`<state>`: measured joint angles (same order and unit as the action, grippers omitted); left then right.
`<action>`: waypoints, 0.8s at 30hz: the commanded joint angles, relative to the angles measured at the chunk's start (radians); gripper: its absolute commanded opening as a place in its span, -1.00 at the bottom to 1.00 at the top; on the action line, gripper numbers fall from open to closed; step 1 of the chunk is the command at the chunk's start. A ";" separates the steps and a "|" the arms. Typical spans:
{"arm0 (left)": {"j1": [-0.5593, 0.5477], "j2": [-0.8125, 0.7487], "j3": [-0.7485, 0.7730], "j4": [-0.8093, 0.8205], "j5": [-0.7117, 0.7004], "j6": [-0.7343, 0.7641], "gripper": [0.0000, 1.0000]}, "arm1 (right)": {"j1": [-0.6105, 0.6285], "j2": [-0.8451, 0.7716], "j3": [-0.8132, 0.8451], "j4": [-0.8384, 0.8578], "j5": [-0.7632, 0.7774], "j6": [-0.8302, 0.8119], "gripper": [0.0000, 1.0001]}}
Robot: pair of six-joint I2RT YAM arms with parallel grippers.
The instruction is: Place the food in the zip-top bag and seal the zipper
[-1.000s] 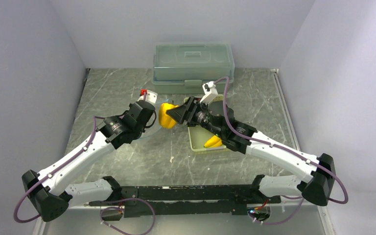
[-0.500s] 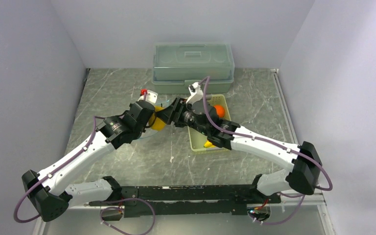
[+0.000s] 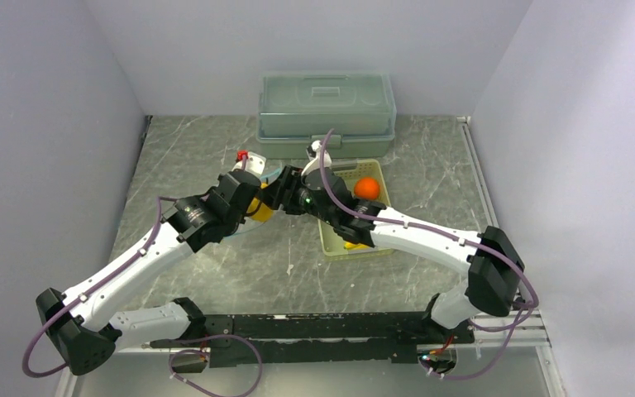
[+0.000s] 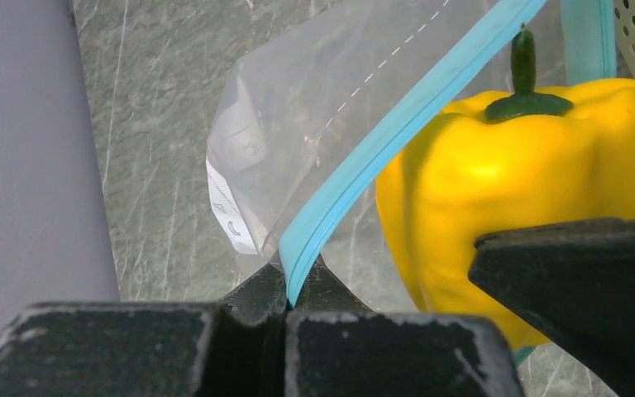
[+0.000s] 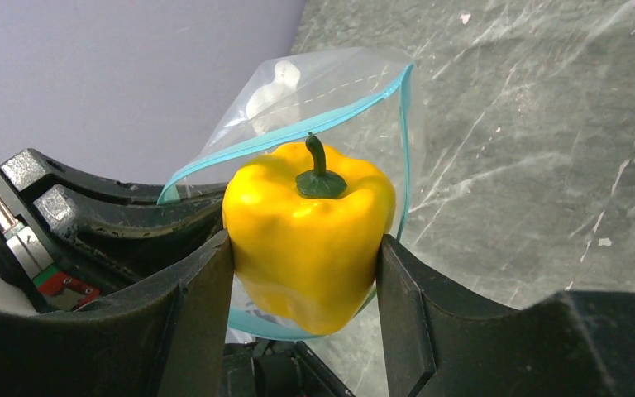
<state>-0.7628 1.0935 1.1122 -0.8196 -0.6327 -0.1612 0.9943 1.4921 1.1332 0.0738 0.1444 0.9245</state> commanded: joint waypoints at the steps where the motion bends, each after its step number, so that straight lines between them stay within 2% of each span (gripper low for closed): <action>1: -0.003 -0.023 0.018 0.030 0.005 -0.009 -0.99 | 0.005 -0.002 0.059 0.024 0.033 -0.007 0.13; 4: -0.003 -0.023 0.018 0.031 0.004 -0.008 -0.99 | 0.004 0.000 0.065 0.023 0.035 -0.013 0.33; 7: -0.004 -0.023 0.018 0.031 0.004 -0.008 -0.99 | 0.005 -0.001 0.065 0.024 0.037 -0.015 0.43; 16: -0.004 -0.022 0.016 0.031 0.000 -0.008 -0.98 | 0.004 -0.008 0.063 0.027 0.035 -0.021 0.45; 24: -0.004 -0.020 0.017 0.031 -0.003 -0.008 -0.98 | 0.006 -0.089 0.012 -0.011 0.059 -0.062 0.46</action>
<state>-0.7628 1.0927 1.1122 -0.8196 -0.6323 -0.1612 0.9951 1.4849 1.1503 0.0563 0.1692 0.9001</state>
